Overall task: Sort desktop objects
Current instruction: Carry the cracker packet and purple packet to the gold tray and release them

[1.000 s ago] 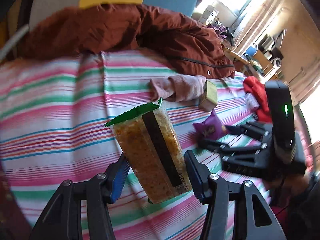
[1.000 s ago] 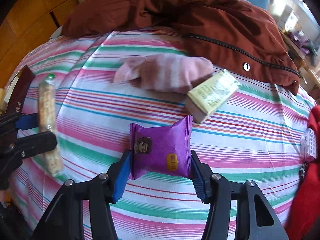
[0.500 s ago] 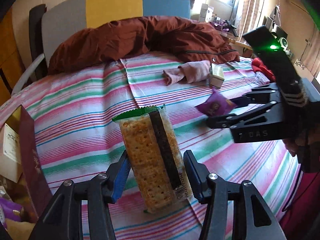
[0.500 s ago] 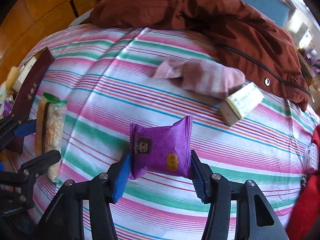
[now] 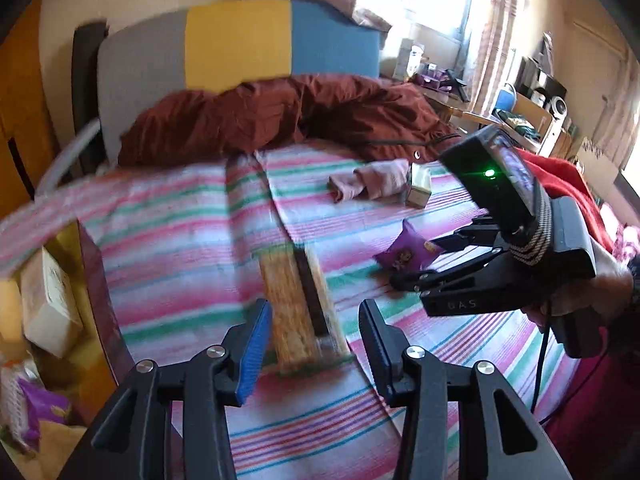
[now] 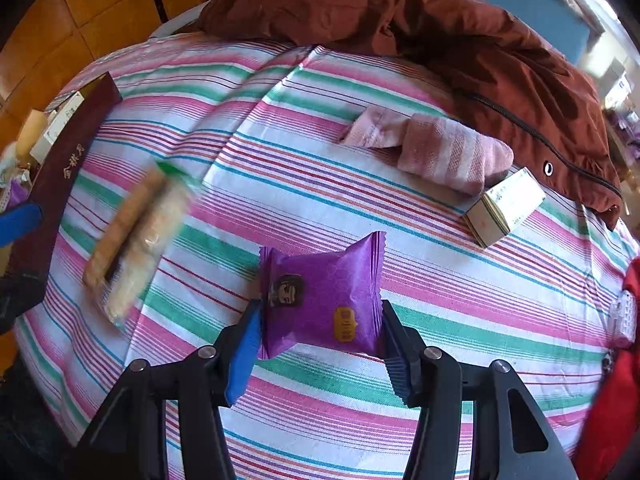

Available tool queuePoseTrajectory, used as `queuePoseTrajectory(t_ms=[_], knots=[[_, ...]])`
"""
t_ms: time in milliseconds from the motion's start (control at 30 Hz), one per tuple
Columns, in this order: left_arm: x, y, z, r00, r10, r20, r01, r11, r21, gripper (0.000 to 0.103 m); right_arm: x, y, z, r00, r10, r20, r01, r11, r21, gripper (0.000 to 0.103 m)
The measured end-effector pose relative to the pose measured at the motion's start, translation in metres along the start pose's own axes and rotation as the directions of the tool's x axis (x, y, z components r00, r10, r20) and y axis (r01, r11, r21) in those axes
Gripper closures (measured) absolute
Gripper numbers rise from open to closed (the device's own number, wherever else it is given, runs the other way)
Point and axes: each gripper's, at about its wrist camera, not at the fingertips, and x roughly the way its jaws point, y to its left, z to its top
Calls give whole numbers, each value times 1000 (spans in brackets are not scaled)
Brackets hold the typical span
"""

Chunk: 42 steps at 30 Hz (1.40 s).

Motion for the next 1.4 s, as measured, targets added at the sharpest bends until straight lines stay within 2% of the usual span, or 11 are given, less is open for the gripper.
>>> queuePoseTrajectory(t_ms=[67,133,300,433,633,800,967,1267,1400], knots=[[6,6,-4,999,-37,-37,35,998,-48,57,-1,-1,-1,1000,-4,1,4,1000,1,47],[13,12,-8,997,-41,-62,36,996,-84,56,-2,-2,-2,1000,-6,0,6,1000,-2,47],[26,17,-9,991,-91,-99,75,986,-147,44,-4,-2,-3,1000,-8,-3,8,1000,-23,46],[48,14,-1,989,-29,-146,12,993,-119,42,-6,-8,-5,1000,-8,-4,8,1000,-30,45],[84,16,13,979,6,-205,-29,994,-108,41,-8,-7,-6,1000,-11,-3,11,999,-42,45],[84,12,14,984,56,-167,-65,997,-46,53,-11,-11,-9,1000,-21,10,21,999,-46,45],[65,3,11,993,52,-110,-54,998,-12,53,-18,-13,-12,999,-19,32,21,999,-44,46],[-7,6,16,996,78,30,-79,997,25,53,-31,-4,-23,999,-13,53,16,998,-64,46],[-35,12,17,991,107,84,-110,993,36,53,-27,18,1,998,-12,56,16,997,-80,46]])
